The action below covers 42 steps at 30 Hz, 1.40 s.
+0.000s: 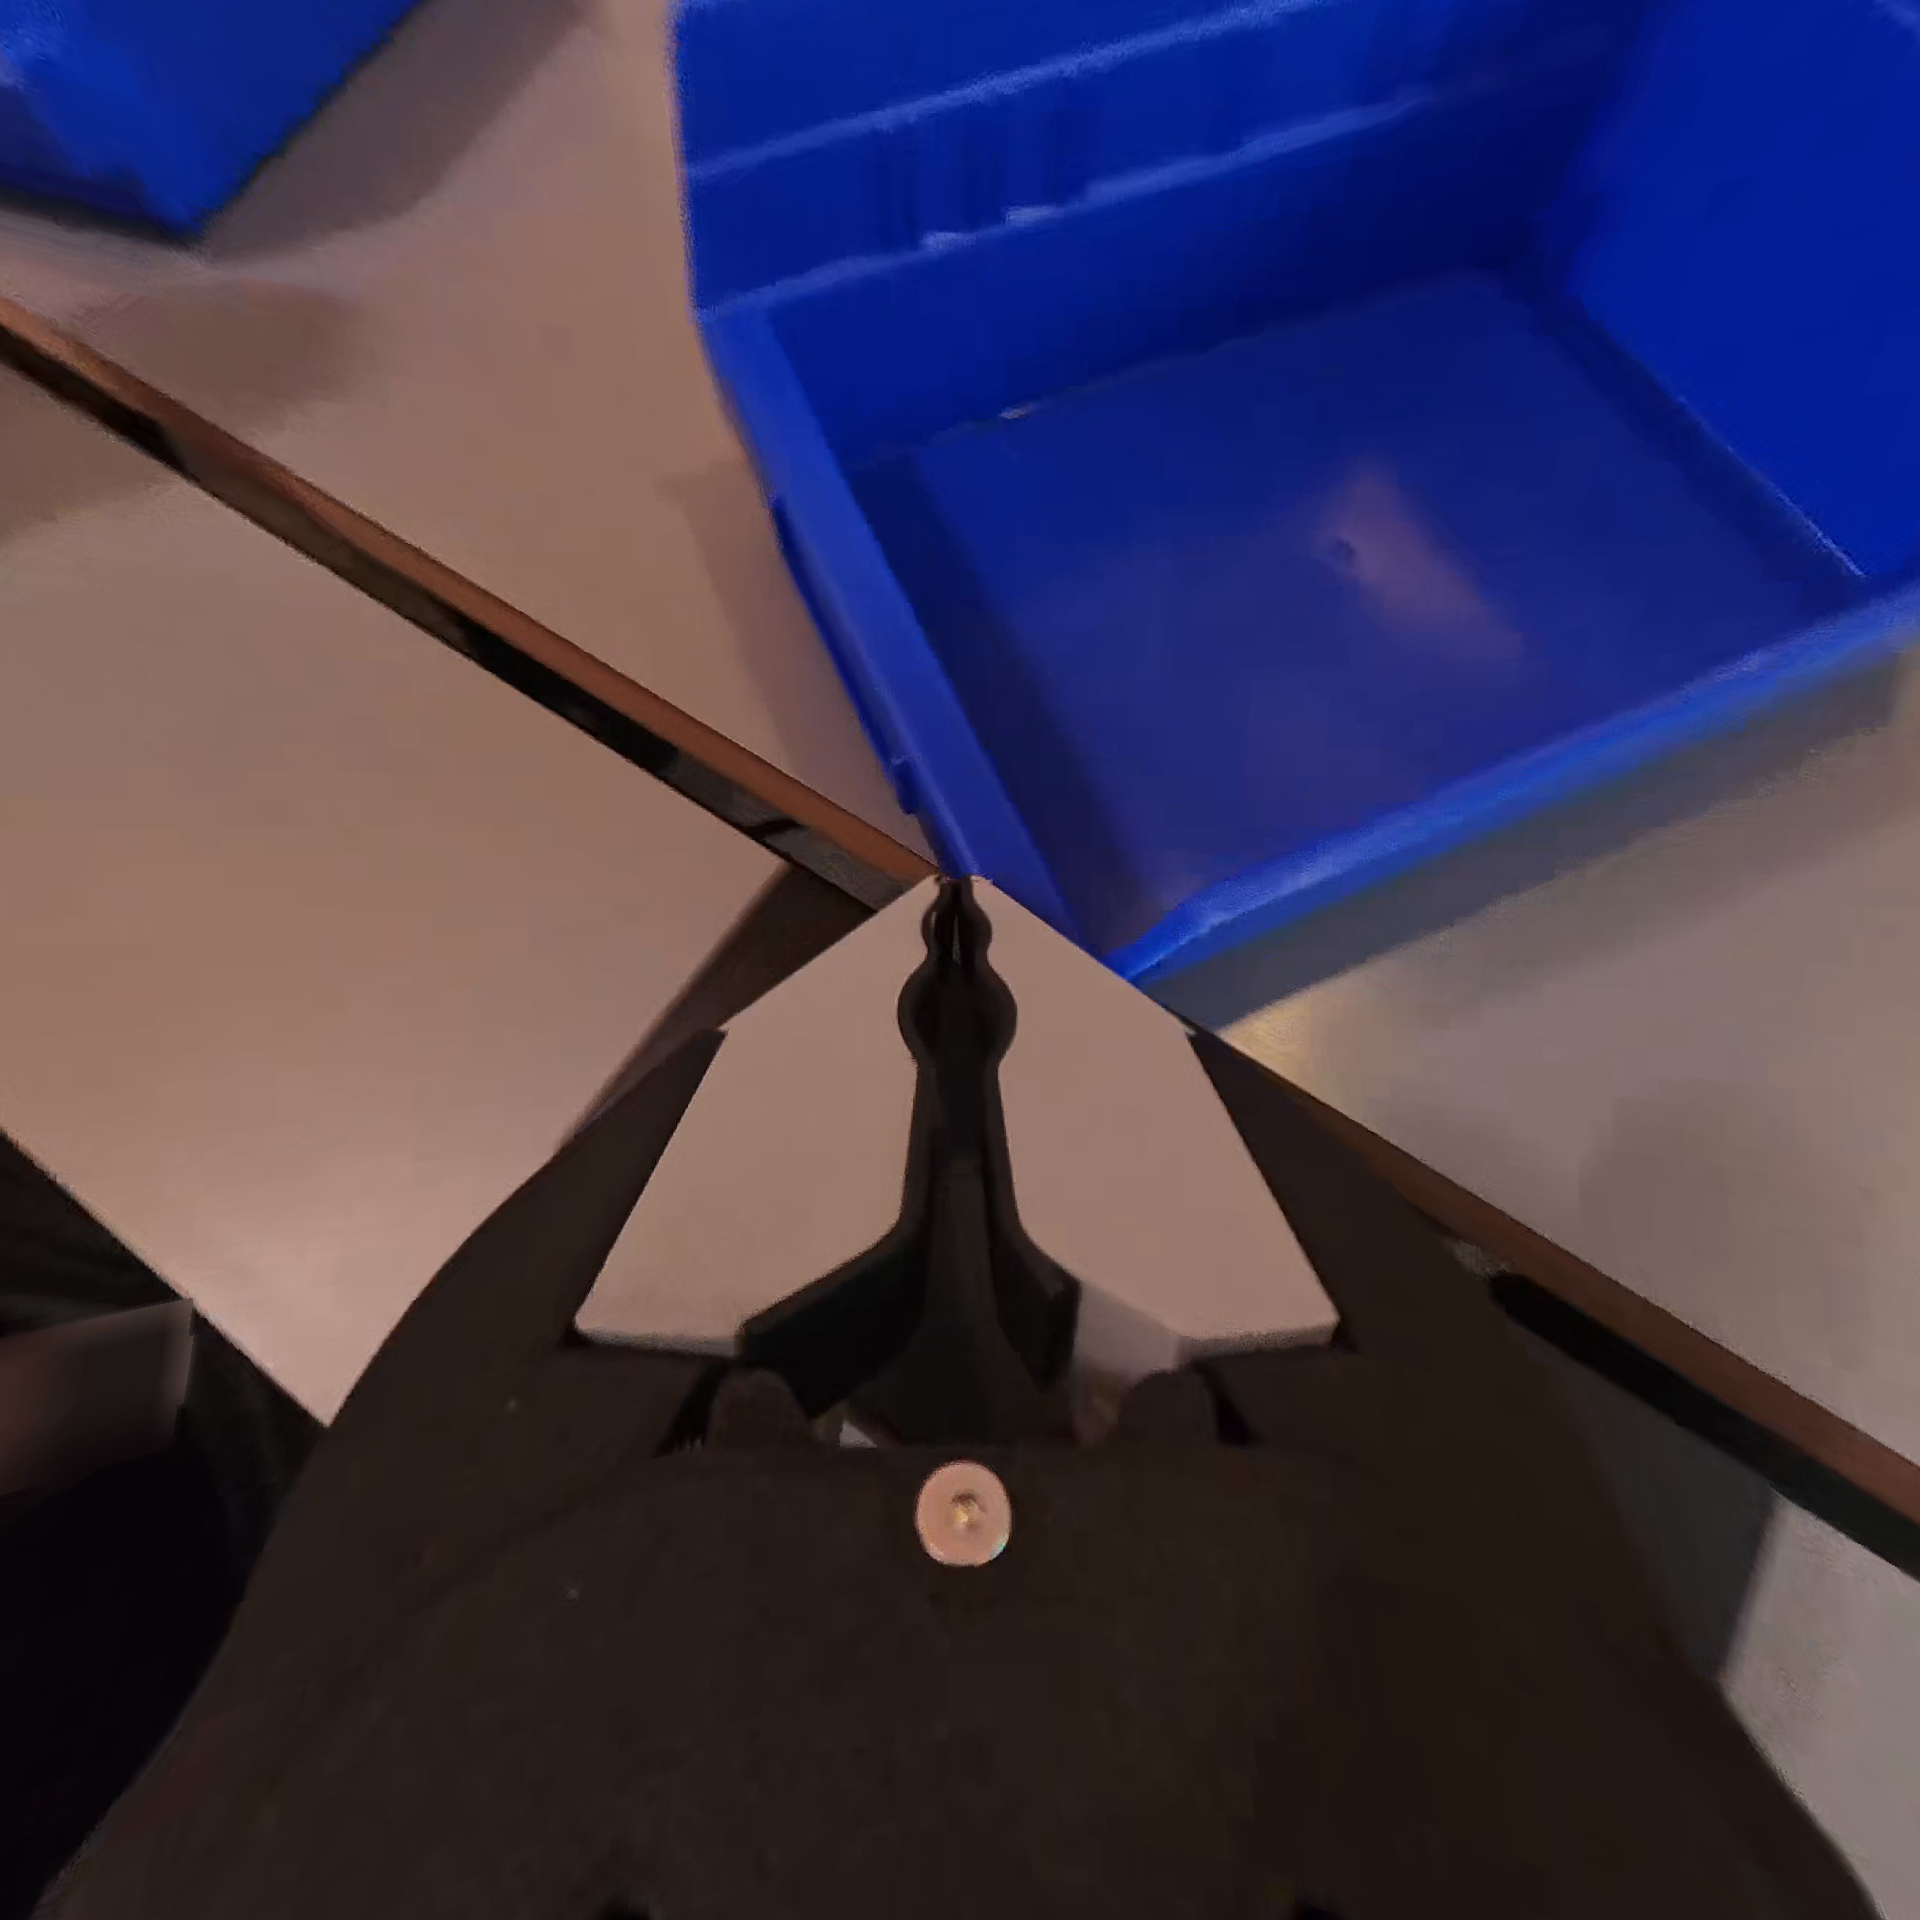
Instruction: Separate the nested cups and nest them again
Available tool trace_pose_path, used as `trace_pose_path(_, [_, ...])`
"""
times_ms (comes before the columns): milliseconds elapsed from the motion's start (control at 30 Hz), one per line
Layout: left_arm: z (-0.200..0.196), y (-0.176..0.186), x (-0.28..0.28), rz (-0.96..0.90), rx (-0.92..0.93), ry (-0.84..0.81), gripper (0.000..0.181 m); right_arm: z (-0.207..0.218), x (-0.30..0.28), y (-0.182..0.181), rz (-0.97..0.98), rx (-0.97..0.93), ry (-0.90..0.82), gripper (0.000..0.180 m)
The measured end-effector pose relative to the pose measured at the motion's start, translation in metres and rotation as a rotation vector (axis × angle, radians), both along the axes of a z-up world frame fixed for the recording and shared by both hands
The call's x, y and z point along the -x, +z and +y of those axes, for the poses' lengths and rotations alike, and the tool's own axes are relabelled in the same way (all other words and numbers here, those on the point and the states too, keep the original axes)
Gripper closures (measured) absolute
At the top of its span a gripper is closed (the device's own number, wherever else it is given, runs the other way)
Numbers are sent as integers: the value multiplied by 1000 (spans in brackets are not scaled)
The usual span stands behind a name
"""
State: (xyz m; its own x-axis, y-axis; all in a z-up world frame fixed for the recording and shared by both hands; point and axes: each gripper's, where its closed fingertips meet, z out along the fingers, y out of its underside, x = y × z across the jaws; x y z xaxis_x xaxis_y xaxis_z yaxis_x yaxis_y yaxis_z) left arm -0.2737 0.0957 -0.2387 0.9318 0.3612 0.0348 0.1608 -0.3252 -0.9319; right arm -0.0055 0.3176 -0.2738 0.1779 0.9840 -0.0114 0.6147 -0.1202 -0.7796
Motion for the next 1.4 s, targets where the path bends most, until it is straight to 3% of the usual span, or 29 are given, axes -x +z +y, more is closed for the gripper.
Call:
trace_pose_path(200, [-39, -18, 28, 1, 73, 66, 172, 84, -32, 3, 28, -101, -281, 180])
trace_pose_path(367, [-39, -11, 25, 73, 120, 28, 159, 72, -18, 23, 141, -94, -230, 180])
trace_pose_path(467, [-25, -6, 25, 139, 170, 5, 150, 46, 4, 22, 149, -89, -135, 162])
trace_pose_path(667, [8, -17, 28, 126, 228, 9, 134, 18, 23, 18, 120, -125, -52, 156])
trace_pose_path(767, [18, -28, 36, 114, 244, 41, 140, 9, 27, 24, 155, -104, -38, 155])
trace_pose_path(833, [18, -35, 47, 149, 261, 96, 160, -2, 36, 29, 196, -64, -12, 154])
trace_pose_path(1000, [17, -36, 49, 163, 276, 83, 161, -15, 72, 21, 173, -30, 4, 142])
trace_pose_path(1133, [8, -36, 49, 128, 279, 63, 161, -15, 108, 10, 116, 55, -34, 112])
trace_pose_path(1233, [1, -36, 50, 99, 259, 47, 162, -8, 130, 0, 66, 9, -71, 114])
trace_pose_path(1333, [-6, -36, 50, 91, 248, 29, 162, 7, 137, -5, -12, -146, -111, 145])
trace_pose_path(1400, [-11, -36, 51, 89, 248, 30, 163, 10, 136, -7, -43, -187, -110, 153])
